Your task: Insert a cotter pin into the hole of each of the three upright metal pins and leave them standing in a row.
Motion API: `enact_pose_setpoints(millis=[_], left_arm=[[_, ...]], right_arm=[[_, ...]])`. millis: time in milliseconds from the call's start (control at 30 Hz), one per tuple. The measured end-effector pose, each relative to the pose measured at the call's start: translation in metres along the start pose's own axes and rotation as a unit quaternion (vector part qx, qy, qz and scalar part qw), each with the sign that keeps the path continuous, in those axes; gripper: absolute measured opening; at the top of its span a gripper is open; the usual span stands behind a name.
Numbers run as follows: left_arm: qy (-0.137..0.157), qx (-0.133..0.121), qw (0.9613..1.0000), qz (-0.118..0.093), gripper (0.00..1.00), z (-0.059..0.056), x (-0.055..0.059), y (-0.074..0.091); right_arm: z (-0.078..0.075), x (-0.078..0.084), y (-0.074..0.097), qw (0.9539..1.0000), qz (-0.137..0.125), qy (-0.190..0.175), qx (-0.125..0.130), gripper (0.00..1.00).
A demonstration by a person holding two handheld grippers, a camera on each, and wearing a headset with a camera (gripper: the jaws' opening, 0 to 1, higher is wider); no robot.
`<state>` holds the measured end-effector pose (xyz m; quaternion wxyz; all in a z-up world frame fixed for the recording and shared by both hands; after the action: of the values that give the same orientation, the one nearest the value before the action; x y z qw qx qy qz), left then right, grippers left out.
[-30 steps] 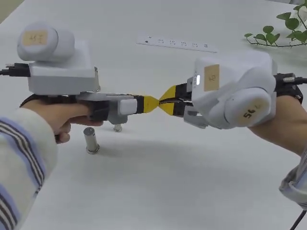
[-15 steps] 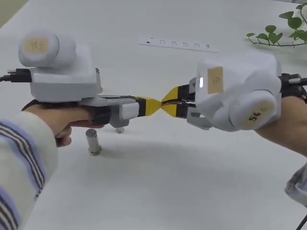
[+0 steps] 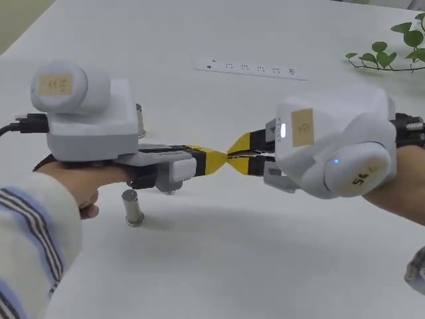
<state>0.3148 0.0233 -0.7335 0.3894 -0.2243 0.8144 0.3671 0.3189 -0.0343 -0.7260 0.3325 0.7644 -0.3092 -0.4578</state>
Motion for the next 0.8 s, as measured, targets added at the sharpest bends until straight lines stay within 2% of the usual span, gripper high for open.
enact_pose_setpoints(millis=[200,367,467,567,800], left_arm=[[0.008,0.002,0.9999,0.009,0.01,-0.0001,-0.0017,0.0018],[-0.007,0.004,0.9999,0.006,0.01,-0.0012,-0.0031,0.0017],[-0.011,0.004,0.9999,0.012,0.0,-0.0013,-0.0025,0.0012],[-0.003,0.002,0.9998,0.017,0.0,-0.0015,-0.0019,0.0006],[-0.011,0.0,0.9998,0.019,0.0,-0.0001,-0.0008,0.0004]], right_arm=[[0.0004,-0.0012,0.0017,1.0,-0.004,0.003,-0.003,0.02],[-0.0008,-0.0014,0.0038,1.0,-0.004,-0.002,-0.005,0.03],[0.0001,-0.001,0.0039,0.9999,-0.005,-0.007,-0.01,0.03],[0.0007,-0.0001,0.0035,1.0,0.0,0.001,-0.01,0.04],[0.0009,0.0011,0.004,0.9999,-0.004,-0.008,-0.013,0.07]])
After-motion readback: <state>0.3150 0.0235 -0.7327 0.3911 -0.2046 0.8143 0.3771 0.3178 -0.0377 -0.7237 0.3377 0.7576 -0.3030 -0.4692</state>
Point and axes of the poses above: the centre of the closed fingertips' face, and the gripper's own axes: y roughly backward along the fingers, z roughly to its left, x roughly out of its underside, the point moved 4 cm from there along y, roughly backward along the fingers, and after that the axes turned 15 degrees about -x, right-handed, at the moved point
